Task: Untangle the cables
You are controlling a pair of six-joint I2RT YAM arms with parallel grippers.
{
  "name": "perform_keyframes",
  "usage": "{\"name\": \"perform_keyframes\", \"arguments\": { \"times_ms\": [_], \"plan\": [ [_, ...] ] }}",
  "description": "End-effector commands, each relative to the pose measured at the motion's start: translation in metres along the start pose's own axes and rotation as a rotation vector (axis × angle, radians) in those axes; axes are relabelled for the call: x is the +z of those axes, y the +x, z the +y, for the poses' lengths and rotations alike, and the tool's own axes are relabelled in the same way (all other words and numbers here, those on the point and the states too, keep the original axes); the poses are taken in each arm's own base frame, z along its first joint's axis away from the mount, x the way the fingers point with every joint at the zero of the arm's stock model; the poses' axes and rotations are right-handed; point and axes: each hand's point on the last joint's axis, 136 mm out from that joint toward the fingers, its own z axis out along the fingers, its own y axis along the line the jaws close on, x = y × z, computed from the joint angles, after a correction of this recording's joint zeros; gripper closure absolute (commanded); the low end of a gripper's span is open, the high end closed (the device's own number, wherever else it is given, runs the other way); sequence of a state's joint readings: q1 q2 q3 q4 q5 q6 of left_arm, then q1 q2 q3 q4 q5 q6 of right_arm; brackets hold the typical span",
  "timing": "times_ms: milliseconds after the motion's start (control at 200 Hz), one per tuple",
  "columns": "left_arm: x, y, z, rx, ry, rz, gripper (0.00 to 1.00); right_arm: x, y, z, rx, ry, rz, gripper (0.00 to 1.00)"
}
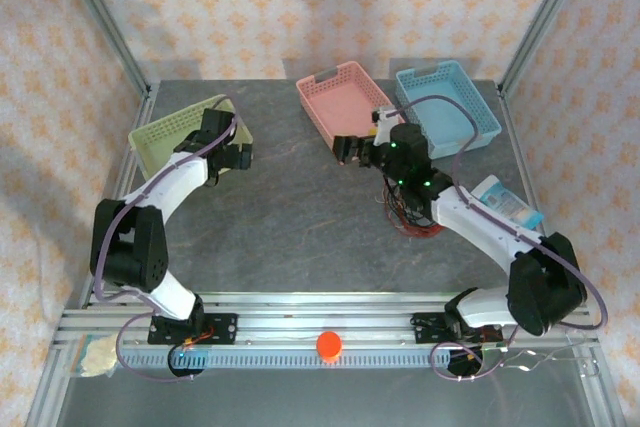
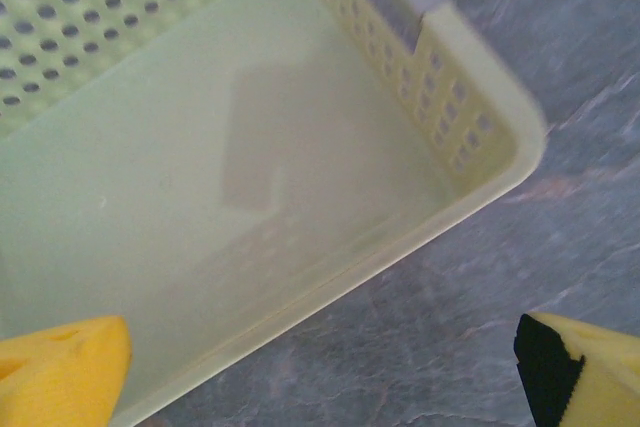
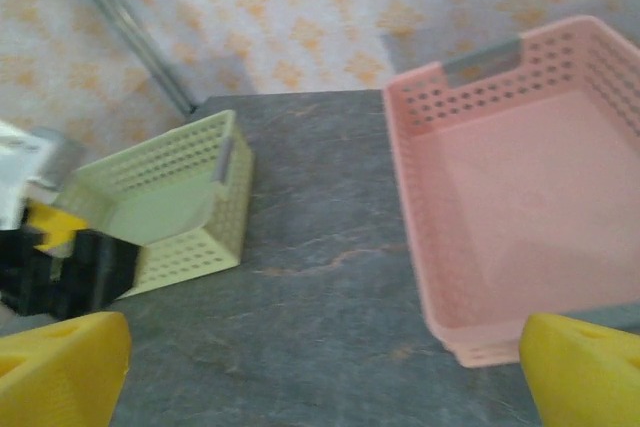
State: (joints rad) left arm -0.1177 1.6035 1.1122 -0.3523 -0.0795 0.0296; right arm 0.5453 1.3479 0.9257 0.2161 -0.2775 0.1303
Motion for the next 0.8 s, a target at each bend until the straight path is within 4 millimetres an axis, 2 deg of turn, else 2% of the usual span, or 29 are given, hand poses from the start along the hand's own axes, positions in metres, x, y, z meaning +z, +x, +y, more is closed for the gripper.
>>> {"name": "perform_keyframes", "arguments": {
  "times_ms": [0, 150, 350, 451, 711, 796],
  "plan": [
    [0.009, 0.019, 0.005, 0.076, 0.006, 0.101, 0.0, 0.008, -0.001, 0.02, -0.076, -0.027, 0.008, 0.0],
    [0.022, 0.033, 0.015, 0.116, -0.018, 0.185, 0.0, 0.018, 0.01, 0.039, -0.111, -0.051, 0.044, 0.0],
    [0.034, 0.04, 0.026, 0.151, -0.025, 0.256, 0.06, 0.024, 0.017, 0.046, -0.142, -0.054, 0.072, 0.0],
    [0.033, 0.037, 0.027, 0.155, -0.014, 0.259, 0.17, 0.025, 0.017, 0.046, -0.144, -0.048, 0.073, 0.0],
    [0.03, 0.028, 0.019, 0.142, 0.034, 0.233, 0.59, 0.024, 0.021, 0.043, -0.124, -0.029, 0.079, 0.0],
    [0.031, 0.025, 0.016, 0.135, 0.049, 0.226, 0.69, 0.024, 0.022, 0.039, -0.112, -0.01, 0.08, 0.0]
  ]
}}
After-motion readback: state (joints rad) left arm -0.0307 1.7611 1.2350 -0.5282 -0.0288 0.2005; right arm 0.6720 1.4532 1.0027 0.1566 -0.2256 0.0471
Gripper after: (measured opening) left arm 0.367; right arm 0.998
